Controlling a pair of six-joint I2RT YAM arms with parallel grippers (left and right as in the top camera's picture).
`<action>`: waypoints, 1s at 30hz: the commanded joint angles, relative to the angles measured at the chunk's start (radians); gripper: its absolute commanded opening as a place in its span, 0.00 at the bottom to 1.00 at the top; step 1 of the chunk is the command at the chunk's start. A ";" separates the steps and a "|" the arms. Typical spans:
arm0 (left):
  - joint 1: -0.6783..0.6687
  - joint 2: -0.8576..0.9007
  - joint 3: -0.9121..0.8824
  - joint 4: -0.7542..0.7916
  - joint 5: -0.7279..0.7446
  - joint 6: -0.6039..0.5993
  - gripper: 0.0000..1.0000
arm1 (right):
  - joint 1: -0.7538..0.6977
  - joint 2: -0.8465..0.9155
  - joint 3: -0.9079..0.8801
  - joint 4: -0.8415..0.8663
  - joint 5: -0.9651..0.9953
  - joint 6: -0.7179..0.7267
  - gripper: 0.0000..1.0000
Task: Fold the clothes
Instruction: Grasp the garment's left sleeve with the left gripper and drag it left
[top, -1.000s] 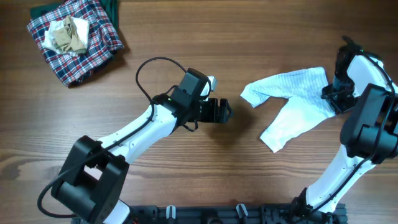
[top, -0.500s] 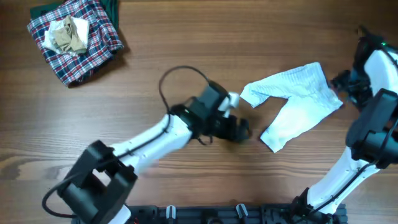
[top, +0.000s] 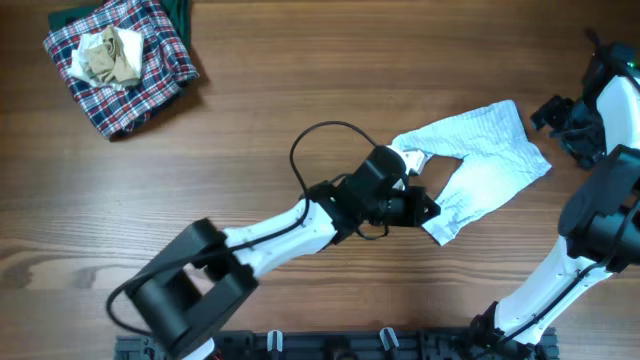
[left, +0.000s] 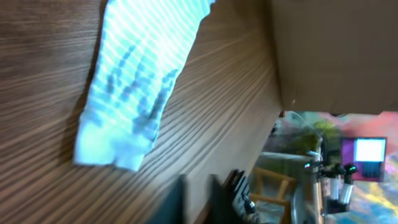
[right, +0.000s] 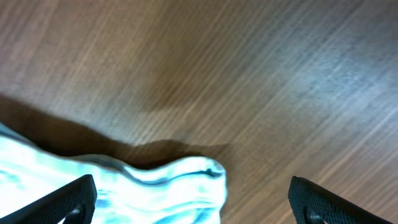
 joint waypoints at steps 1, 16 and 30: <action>-0.002 0.061 0.035 0.051 0.025 -0.111 0.04 | 0.000 0.004 0.013 0.022 -0.037 -0.013 0.99; -0.063 0.237 0.253 -0.127 -0.130 -0.106 0.04 | 0.000 0.004 0.013 0.042 -0.035 -0.061 1.00; -0.066 0.243 0.253 -0.227 -0.197 -0.156 0.04 | 0.000 0.004 0.013 0.046 -0.039 -0.054 1.00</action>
